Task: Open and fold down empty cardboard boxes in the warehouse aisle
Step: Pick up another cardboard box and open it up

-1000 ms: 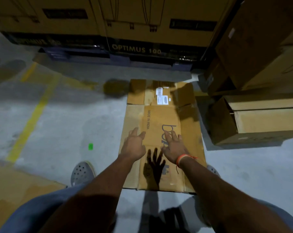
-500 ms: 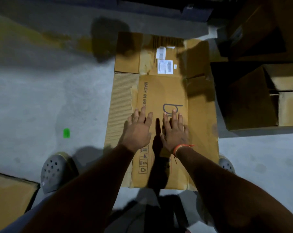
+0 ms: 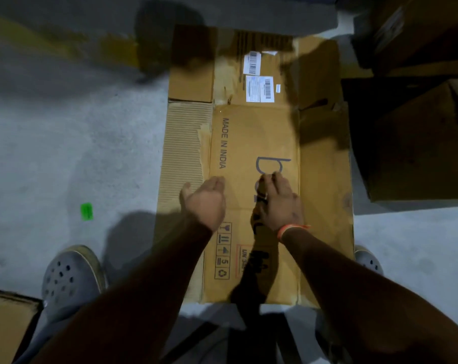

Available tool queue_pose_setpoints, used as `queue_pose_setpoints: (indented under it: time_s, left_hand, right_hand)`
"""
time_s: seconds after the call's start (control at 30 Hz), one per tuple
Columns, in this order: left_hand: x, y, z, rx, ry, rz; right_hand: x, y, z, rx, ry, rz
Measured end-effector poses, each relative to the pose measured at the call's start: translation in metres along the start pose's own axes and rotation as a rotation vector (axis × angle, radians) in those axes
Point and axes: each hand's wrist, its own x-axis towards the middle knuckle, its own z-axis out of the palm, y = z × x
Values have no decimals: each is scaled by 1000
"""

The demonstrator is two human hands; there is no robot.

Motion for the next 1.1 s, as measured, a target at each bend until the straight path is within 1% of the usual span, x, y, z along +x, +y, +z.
queue_pose_setpoints:
  time_s: [0.07,0.13,0.17,0.2,0.27,0.33,0.43,0.5,0.57,0.67,0.73,0.8,0.97,1.1]
  left_hand:
    - [1,-14,-11,-198,81,-221]
    - [4,-31,-22,-151,196,-372]
    - [7,-40,-25,-146,238,-440]
    - [9,-48,-26,-183,247,-503]
    - [12,-62,-21,-346,214,-578]
    - [14,-71,-13,-450,150,-581]
    - [18,-78,-9,-500,171,-558]
    - [17,-82,-8,-555,187,-536]
    - [13,-86,-8,-605,195,-479]
    - [5,-92,-12,-822,218,-435]
    - [1,-96,-20,-930,244,-413]
    - [-5,-94,-33,-983,264,-375]
    - [-22,-81,-80,-958,341,-330]
    - [-42,-125,-129,-974,369,-333]
  right_hand:
    - [1,19,-12,-13,131,135]
    - [2,41,-27,-46,187,262]
    - [2,52,-34,-71,194,305]
    - [3,62,-38,-90,183,333]
    - [1,77,-43,-63,155,373]
    - [2,87,-42,84,150,456]
    - [5,96,-45,420,152,624]
    - [3,101,-51,509,133,647]
    - [-1,105,-58,564,148,645]
    - [-6,107,-67,698,162,657]
    - [-9,102,-72,716,183,631]
    - [-12,89,-76,677,224,582]
    - [-26,40,-96,558,339,479]
    - [-40,4,-126,562,364,427]
